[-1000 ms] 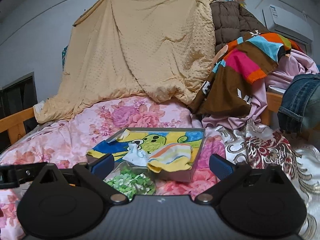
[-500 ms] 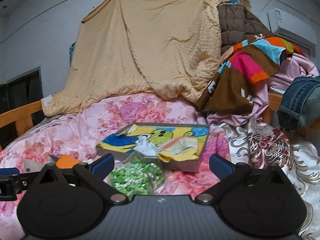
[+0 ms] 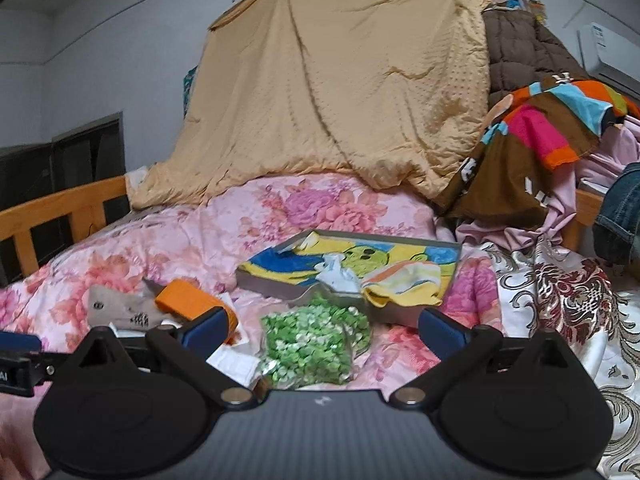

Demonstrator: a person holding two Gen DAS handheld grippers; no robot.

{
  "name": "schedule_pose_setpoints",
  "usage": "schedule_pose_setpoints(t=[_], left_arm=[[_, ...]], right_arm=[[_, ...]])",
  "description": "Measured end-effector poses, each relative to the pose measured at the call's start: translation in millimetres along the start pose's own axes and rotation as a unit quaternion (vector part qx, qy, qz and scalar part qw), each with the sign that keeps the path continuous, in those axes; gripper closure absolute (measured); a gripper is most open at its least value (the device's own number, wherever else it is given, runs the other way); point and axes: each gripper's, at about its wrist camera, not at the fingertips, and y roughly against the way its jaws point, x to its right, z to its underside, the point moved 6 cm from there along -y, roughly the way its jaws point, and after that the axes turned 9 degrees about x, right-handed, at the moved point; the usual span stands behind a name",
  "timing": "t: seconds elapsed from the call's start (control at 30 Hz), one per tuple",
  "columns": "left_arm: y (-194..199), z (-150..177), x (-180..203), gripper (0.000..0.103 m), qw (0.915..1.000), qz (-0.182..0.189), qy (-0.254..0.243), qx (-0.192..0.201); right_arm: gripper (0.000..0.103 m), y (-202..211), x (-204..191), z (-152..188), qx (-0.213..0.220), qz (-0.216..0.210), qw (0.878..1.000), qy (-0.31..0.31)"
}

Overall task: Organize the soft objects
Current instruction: 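Move the right gripper back to the black striped sock, then grasp the black striped sock with the right gripper while the left grasps the grey mask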

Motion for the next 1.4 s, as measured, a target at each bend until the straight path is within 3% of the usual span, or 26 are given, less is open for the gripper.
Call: schedule_pose_setpoints(t=[0.3,0.5,0.67,0.77,1.03,1.23,1.4], left_arm=[[-16.6,-1.0,-0.7,0.001,0.9983,0.012,-0.03,-0.049],[-37.7,-10.3,-1.3,0.001,0.9958,0.042,-0.062,-0.052],[-62.7,-2.7,-0.8,0.001,0.9953,0.051,-0.056,-0.061],[-72.0,0.6,-5.2,0.001,0.9963,0.034,-0.052,-0.059],[-88.9,5.6,-7.9,0.002,0.9953,0.04,-0.017,-0.087],[-88.2,9.8,-0.5,0.023,0.994,0.044,-0.043,-0.09],[-82.4,11.3,9.8,0.039,0.9918,0.052,-0.082,-0.082]], right_arm=[[0.0,-8.6,-28.9,17.3,-0.047,-0.054,0.996,0.048],[0.0,-16.8,-59.6,35.8,-0.093,-0.097,0.985,0.108],[0.0,-30.2,-72.9,57.0,-0.149,-0.102,0.973,0.144],[0.0,-39.1,-72.8,67.9,-0.181,-0.09,0.968,0.15],[0.0,-63.6,-53.3,96.4,-0.276,-0.062,0.952,0.117],[0.001,-68.3,-59.0,110.8,-0.306,-0.055,0.939,0.145],[0.011,-67.7,-64.2,117.1,-0.313,-0.057,0.934,0.165]])
